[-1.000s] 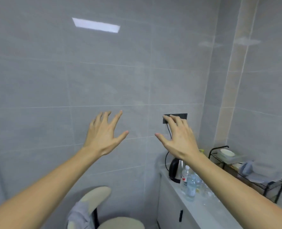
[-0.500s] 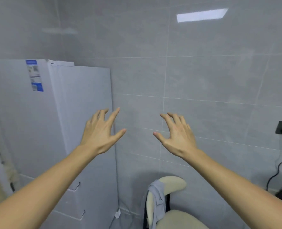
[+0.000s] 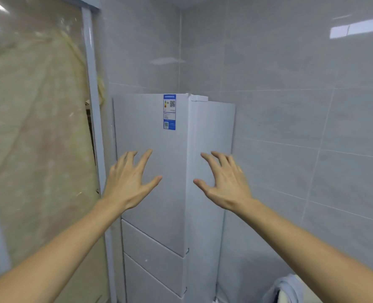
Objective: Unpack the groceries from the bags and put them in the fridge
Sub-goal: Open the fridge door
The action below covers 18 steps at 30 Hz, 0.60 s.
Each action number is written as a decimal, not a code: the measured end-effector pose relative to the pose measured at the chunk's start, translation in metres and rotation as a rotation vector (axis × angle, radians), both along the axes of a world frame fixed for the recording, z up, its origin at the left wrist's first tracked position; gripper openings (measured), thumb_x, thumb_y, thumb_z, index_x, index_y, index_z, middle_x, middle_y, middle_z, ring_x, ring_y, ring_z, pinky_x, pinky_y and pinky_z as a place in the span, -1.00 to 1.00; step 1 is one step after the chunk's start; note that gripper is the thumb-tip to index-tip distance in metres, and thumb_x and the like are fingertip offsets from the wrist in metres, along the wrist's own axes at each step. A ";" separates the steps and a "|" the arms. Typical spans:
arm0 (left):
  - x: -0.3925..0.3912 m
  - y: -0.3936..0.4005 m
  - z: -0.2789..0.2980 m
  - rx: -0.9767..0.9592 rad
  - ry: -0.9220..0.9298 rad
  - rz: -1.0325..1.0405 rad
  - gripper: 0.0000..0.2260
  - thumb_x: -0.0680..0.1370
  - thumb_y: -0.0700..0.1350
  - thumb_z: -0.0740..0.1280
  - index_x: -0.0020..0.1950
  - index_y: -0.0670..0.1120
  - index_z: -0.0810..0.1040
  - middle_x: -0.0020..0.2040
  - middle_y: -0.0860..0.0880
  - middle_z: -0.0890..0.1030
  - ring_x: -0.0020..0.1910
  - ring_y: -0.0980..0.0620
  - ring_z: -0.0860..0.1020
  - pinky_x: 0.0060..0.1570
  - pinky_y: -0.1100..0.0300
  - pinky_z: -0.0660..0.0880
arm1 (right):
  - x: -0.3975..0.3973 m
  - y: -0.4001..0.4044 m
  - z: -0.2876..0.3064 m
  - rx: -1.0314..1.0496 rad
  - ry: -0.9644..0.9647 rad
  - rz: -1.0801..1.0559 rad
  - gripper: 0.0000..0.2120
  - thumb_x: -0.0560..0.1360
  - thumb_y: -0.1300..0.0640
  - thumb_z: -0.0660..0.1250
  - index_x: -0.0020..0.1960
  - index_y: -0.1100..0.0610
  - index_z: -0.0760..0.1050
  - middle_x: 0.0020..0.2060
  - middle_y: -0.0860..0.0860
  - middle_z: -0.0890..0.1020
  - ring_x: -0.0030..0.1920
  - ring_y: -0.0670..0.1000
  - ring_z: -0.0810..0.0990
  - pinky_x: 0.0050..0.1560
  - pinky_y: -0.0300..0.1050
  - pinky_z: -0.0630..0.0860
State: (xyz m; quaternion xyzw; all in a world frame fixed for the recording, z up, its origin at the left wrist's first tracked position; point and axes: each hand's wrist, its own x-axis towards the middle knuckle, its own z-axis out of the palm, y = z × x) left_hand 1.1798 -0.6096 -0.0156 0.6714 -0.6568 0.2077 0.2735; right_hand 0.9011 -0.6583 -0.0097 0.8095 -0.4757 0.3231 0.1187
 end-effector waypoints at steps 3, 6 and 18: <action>0.060 -0.001 0.000 0.007 -0.006 0.039 -0.22 0.50 0.46 0.00 0.67 0.15 0.07 0.54 -0.16 0.31 0.55 -0.17 0.24 0.39 -0.15 0.34 | 0.067 -0.008 0.010 -0.022 0.031 0.034 -0.28 0.55 -0.37 0.21 0.61 -0.11 0.19 0.57 0.00 0.30 0.57 0.07 0.20 0.46 0.13 0.35; 0.108 -0.003 -0.009 0.028 0.003 0.054 -0.22 0.51 0.46 0.00 0.67 0.17 0.03 0.57 -0.15 0.28 0.57 -0.17 0.21 0.43 -0.13 0.32 | 0.124 -0.017 0.014 -0.027 0.087 0.060 -0.28 0.55 -0.37 0.20 0.61 -0.10 0.18 0.56 0.01 0.31 0.57 0.08 0.21 0.46 0.10 0.34; 0.233 -0.081 -0.063 0.091 0.167 0.071 -0.23 0.51 0.47 -0.05 0.66 0.21 -0.08 0.63 -0.04 0.18 0.61 -0.05 0.11 0.47 -0.05 0.30 | 0.272 -0.117 0.008 -0.017 0.250 0.162 -0.31 0.55 -0.35 0.16 0.60 -0.10 0.18 0.59 0.01 0.29 0.60 0.10 0.16 0.53 0.12 0.27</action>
